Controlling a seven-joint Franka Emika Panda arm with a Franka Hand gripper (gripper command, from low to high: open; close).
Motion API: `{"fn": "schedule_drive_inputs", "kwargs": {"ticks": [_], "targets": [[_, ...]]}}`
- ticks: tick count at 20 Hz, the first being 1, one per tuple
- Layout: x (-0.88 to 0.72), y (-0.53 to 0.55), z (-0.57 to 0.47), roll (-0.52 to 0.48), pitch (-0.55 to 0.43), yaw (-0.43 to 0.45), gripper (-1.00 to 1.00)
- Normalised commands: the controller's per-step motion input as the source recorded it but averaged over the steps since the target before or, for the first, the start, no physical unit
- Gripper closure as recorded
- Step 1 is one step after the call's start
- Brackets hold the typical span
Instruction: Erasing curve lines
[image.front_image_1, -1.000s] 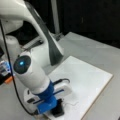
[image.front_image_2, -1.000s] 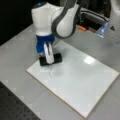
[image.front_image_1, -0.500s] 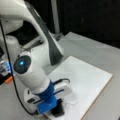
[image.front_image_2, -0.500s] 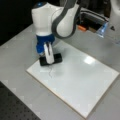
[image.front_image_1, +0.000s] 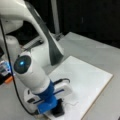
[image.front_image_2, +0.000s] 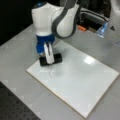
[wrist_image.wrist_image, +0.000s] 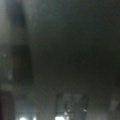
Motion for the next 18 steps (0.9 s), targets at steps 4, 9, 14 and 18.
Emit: {"fn": "schedule_drive_inputs", "kwargs": {"ticks": [4,9,14,18], "targets": [[-0.06,0.25,-0.21,-0.072,-0.011,-0.076,1.00],[0.01,0.30,-0.23,-0.090,0.000,-0.101,1.00],[0.11,0.35,-0.27,-0.095,-0.001,-0.139,1.00],[0.16,0.28,-0.28,-0.078,0.023,-0.077,1.00]]}}
